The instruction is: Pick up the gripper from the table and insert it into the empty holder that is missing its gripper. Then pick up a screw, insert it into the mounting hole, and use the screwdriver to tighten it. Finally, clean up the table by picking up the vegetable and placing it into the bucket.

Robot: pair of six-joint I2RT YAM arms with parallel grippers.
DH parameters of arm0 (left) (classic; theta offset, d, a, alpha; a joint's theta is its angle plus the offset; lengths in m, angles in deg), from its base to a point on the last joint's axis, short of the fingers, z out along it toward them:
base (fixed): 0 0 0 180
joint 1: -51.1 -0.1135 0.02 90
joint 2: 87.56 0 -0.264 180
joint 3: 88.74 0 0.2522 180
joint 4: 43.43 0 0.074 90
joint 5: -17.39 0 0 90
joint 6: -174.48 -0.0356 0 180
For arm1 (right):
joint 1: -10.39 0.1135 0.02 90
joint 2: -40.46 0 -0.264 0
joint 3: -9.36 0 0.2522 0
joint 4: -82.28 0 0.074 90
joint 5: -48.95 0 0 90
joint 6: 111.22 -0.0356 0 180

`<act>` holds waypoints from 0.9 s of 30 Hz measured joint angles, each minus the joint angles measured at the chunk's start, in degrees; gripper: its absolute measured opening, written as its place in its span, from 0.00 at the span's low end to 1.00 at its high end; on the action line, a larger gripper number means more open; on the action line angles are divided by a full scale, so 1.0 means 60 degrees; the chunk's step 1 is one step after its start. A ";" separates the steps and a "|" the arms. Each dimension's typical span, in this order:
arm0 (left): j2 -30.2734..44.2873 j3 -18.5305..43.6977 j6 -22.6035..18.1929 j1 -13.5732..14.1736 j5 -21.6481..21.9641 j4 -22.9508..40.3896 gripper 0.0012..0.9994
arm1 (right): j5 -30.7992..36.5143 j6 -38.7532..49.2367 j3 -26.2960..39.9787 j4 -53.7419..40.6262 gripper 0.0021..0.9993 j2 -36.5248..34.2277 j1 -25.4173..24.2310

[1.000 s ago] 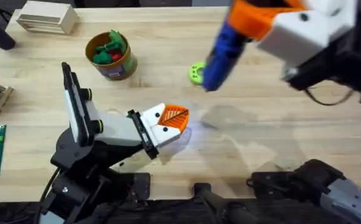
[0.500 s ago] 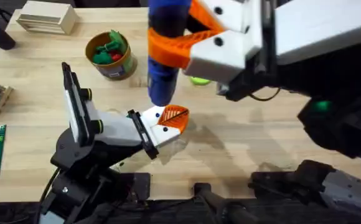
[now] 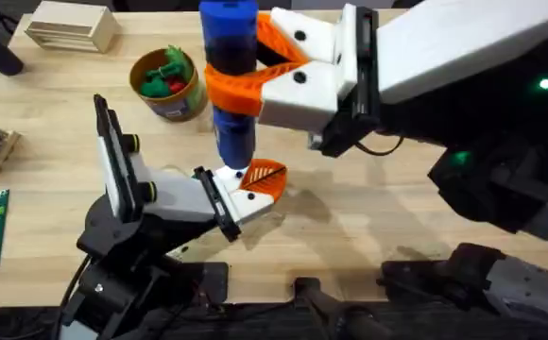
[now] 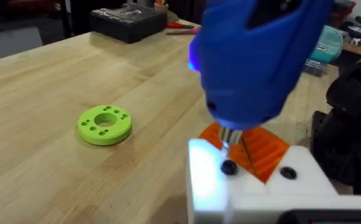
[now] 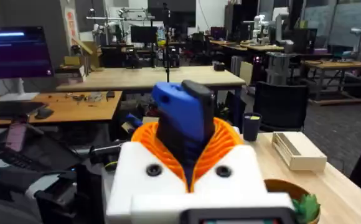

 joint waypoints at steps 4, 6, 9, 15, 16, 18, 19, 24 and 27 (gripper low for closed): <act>-0.0001 0.0000 0.0000 0.0000 0.0002 0.0000 0.00 | 0.0004 0.0000 0.0000 -0.0027 0.03 0.0000 0.0000; 0.0002 0.0000 0.0000 0.0000 0.0003 0.0000 0.00 | 0.0003 0.0000 0.0000 -0.0031 0.03 0.0000 0.0000; -0.0001 0.0000 0.0000 0.0000 0.0004 0.0000 0.00 | 0.0003 -0.0024 0.0000 -0.0031 0.03 0.0000 0.0000; 0.0003 0.0000 0.0000 0.0000 0.0002 0.0000 0.00 | 0.0004 -0.0292 0.0000 -0.0029 0.03 -0.0001 0.0000; -0.0001 0.0000 0.0000 0.0000 0.0000 0.0000 0.00 | 0.0004 -0.0299 0.0000 -0.0031 0.03 0.0000 0.0000; -0.0001 0.0000 0.0000 0.0000 0.0004 0.0000 0.00 | 0.0004 -0.0328 0.0000 -0.0098 0.03 -0.0003 0.0000; -0.0001 0.0000 0.0000 0.0000 0.0004 0.0000 0.00 | 0.0004 -0.0326 0.0000 -0.0176 0.03 -0.0002 0.0000; -0.0001 0.0000 0.0000 0.0000 0.0000 0.0000 0.00 | 0.0004 -0.0317 -0.0007 -0.0264 0.03 -0.0015 0.0000; 0.0002 0.0000 0.0000 0.0000 0.0000 0.0000 0.00 | 0.0004 -0.0306 -0.0007 -0.0260 0.03 -0.0079 0.0000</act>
